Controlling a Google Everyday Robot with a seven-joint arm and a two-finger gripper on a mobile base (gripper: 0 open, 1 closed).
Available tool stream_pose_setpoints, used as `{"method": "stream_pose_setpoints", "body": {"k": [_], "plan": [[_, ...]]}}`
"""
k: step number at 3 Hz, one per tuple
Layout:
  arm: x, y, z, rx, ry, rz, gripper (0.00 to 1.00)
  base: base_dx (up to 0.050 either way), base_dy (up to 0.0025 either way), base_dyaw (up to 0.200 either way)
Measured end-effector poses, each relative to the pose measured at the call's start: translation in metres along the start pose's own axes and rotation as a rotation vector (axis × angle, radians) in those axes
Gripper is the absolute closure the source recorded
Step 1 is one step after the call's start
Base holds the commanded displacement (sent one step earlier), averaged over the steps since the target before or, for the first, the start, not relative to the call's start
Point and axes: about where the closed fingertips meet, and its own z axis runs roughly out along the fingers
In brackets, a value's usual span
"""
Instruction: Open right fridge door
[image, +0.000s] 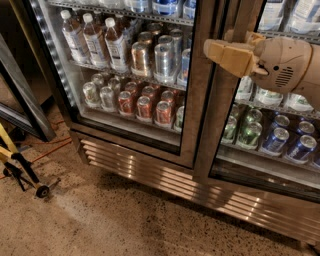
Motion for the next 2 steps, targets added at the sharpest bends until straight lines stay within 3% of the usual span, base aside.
{"method": "stream_pose_setpoints", "body": {"k": [2], "plan": [[0.0000,0.0000,0.0000,0.000,0.000,0.000,1.00,-0.050,0.00001,0.000]]}}
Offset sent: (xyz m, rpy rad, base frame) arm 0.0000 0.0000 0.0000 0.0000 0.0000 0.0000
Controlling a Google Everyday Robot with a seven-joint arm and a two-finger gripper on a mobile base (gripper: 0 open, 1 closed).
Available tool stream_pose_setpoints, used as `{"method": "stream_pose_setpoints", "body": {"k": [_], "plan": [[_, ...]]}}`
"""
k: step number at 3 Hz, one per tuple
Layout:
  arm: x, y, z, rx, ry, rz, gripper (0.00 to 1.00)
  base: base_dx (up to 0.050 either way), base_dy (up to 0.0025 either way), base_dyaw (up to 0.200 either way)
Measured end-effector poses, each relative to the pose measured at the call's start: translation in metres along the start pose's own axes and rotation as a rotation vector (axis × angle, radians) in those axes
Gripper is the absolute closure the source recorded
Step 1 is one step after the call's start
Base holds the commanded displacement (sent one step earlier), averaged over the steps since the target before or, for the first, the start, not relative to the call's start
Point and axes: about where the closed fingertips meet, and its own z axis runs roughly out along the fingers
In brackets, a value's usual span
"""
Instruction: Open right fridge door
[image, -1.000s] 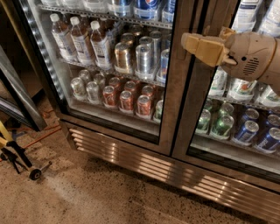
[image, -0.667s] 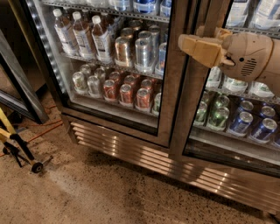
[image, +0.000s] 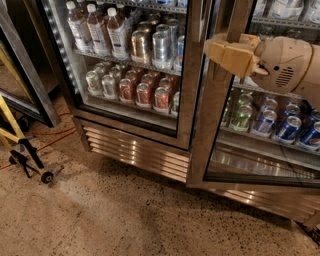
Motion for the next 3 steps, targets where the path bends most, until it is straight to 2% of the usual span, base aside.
{"method": "stream_pose_setpoints", "body": {"k": [1,3], "plan": [[0.0000,0.0000,0.0000,0.000,0.000,0.000,1.00,0.000,0.00003,-0.200],[0.0000,0.0001,0.0001,0.000,0.000,0.000,1.00,-0.050,-0.00005,0.000]]}}
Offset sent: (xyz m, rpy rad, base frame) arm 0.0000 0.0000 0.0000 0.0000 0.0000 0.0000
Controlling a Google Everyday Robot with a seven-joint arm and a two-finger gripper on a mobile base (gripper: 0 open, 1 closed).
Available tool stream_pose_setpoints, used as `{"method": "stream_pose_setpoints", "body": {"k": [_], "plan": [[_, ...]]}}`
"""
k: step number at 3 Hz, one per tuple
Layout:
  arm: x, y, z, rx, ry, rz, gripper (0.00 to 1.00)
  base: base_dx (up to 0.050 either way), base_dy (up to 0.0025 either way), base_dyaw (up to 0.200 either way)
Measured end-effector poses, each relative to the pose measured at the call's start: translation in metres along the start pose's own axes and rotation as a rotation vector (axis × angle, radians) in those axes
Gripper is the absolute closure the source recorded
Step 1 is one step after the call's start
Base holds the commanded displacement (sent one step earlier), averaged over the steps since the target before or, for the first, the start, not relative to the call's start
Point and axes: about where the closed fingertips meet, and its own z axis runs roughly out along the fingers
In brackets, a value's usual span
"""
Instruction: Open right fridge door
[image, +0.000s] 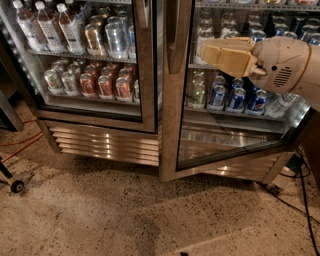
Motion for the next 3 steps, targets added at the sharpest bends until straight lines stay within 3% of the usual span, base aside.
{"method": "stream_pose_setpoints", "body": {"k": [2,3], "plan": [[0.012,-0.005,0.001,0.009,0.016,0.013,1.00,0.000,0.00000,0.000],[0.048,-0.018,-0.003,0.033,0.038,0.062,1.00,0.000,0.00000,0.000]]}}
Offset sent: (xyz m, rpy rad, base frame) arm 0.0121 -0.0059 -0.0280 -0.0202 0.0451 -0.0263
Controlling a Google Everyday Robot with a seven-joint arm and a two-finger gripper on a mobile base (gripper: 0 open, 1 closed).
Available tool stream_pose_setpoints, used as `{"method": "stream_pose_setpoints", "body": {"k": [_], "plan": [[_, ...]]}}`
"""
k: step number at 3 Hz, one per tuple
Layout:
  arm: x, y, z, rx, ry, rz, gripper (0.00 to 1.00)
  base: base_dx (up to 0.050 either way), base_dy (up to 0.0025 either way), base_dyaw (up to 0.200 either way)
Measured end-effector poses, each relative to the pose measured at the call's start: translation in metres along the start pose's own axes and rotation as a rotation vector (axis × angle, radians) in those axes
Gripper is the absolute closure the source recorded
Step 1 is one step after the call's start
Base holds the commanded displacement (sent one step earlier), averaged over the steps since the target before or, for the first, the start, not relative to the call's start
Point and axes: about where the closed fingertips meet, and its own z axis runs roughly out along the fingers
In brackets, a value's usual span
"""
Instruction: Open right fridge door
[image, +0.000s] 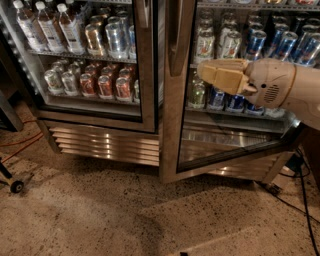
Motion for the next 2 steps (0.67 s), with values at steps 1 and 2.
{"method": "stream_pose_setpoints", "body": {"k": [1,2], "plan": [[0.030,-0.007,0.000,0.003,0.014,0.033,1.00,0.000,0.00000,0.000],[0.062,-0.003,-0.004,-0.008,0.014,0.070,1.00,0.000,0.00000,0.000]]}}
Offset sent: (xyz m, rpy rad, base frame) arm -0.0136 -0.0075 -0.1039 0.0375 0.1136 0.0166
